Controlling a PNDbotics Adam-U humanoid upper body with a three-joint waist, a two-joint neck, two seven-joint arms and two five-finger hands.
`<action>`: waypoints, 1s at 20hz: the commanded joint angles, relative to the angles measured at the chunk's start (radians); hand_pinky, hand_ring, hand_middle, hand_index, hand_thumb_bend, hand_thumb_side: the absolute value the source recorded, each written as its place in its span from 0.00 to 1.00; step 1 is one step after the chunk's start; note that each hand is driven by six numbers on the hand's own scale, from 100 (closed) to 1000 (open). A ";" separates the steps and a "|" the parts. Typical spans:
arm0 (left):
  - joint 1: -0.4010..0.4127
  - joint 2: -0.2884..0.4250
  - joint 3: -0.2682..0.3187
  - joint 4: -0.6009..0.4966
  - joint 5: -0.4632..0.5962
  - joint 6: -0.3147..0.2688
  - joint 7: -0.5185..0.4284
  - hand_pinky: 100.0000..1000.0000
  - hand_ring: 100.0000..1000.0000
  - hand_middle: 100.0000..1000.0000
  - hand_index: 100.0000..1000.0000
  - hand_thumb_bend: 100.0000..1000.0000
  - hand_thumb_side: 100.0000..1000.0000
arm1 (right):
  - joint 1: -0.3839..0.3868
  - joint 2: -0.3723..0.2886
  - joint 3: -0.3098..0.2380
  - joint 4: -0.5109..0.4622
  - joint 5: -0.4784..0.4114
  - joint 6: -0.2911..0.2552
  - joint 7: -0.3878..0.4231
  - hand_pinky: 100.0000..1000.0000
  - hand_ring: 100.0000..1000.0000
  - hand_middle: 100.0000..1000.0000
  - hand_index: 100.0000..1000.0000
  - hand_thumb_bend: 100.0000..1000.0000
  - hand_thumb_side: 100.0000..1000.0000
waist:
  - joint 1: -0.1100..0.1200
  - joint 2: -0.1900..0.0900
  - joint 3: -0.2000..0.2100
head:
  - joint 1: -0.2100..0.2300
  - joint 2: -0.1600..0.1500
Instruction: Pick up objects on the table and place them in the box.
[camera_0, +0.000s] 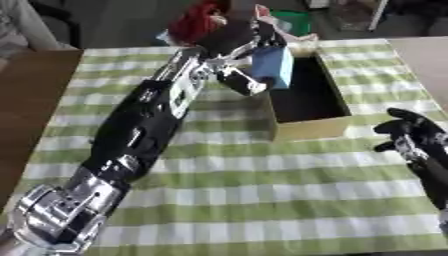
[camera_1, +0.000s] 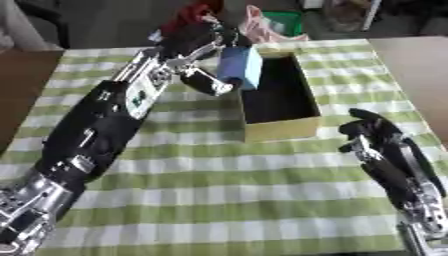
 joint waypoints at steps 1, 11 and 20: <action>-0.013 -0.015 -0.009 0.003 -0.012 -0.023 0.046 0.64 0.49 0.35 0.76 0.11 0.03 | -0.017 -0.004 0.004 -0.009 -0.008 -0.001 0.010 0.54 0.74 0.59 0.84 0.00 0.46 | -0.002 -0.011 -0.003 | 0.001 -0.013; 0.004 -0.028 -0.043 0.021 -0.058 -0.099 -0.065 0.76 0.77 0.78 0.86 0.39 0.30 | -0.021 -0.001 0.005 -0.009 -0.009 -0.001 0.014 0.54 0.74 0.59 0.83 0.00 0.46 | -0.001 -0.010 -0.007 | -0.002 -0.021; 0.002 0.006 -0.030 -0.043 0.098 -0.108 -0.224 0.79 0.82 0.88 0.92 0.56 0.61 | -0.017 -0.002 0.000 -0.008 -0.007 -0.001 0.009 0.54 0.74 0.59 0.83 0.00 0.46 | -0.003 -0.009 0.002 | -0.009 -0.024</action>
